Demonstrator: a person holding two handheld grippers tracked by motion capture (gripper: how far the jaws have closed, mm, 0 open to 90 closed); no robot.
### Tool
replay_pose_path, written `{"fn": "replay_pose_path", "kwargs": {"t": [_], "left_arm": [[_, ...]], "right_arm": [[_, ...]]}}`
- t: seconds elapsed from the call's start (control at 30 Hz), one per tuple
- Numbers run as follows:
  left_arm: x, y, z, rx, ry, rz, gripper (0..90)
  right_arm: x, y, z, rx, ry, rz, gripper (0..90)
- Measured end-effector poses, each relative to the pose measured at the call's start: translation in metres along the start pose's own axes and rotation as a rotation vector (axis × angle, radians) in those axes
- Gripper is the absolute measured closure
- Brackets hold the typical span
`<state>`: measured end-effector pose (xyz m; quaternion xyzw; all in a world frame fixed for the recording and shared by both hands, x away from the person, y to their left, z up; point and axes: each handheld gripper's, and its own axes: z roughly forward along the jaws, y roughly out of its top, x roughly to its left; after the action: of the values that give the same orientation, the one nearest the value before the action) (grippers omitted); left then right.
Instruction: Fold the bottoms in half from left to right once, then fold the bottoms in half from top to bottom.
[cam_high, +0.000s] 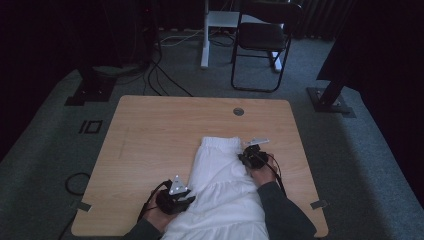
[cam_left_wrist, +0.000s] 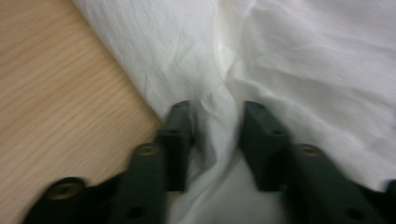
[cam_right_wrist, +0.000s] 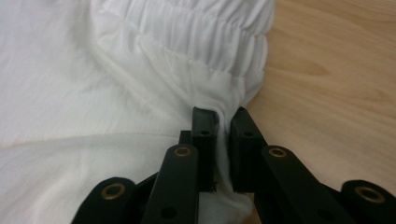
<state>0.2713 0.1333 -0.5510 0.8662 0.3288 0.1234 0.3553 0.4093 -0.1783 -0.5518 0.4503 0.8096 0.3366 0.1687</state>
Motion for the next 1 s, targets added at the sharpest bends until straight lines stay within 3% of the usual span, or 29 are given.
{"fn": "replay_pose_path", "kwargs": {"t": [0.07,0.2,0.3,0.37,0.47,0.63,0.77,0.93,1.0], "left_arm": [[0.009,0.008,-0.007,-0.039,0.038,-0.009,52.9],[0.037,0.038,-0.017,-0.149,0.095,-0.069,46.3],[0.059,0.065,-0.007,-0.19,0.091,-0.117,42.8],[0.069,0.082,0.009,-0.18,0.091,-0.12,40.5],[0.076,0.098,0.038,-0.154,0.124,-0.087,39.1],[0.082,0.102,0.072,-0.12,0.111,-0.13,38.1],[0.085,0.097,0.089,-0.07,0.111,-0.151,36.4],[0.087,0.094,0.093,-0.063,0.1,-0.184,34.2],[0.088,0.094,0.094,-0.055,0.102,-0.179,33.0]], "right_arm": [[0.001,-0.002,-0.001,-0.002,0.004,0.002,82.4],[-0.005,-0.002,0.0,-0.003,0.038,0.043,82.5],[-0.005,-0.002,0.0,-0.009,0.037,0.045,82.6],[-0.005,-0.002,0.001,-0.011,0.035,0.045,82.6],[-0.006,-0.003,0.001,-0.019,0.043,0.05,82.7],[-0.006,-0.004,0.001,-0.027,0.049,0.055,82.7],[-0.007,-0.004,0.001,-0.03,0.051,0.057,82.7],[-0.006,-0.005,0.001,-0.034,0.049,0.059,82.7],[-0.006,-0.005,0.001,-0.034,0.05,0.059,82.7]]}}
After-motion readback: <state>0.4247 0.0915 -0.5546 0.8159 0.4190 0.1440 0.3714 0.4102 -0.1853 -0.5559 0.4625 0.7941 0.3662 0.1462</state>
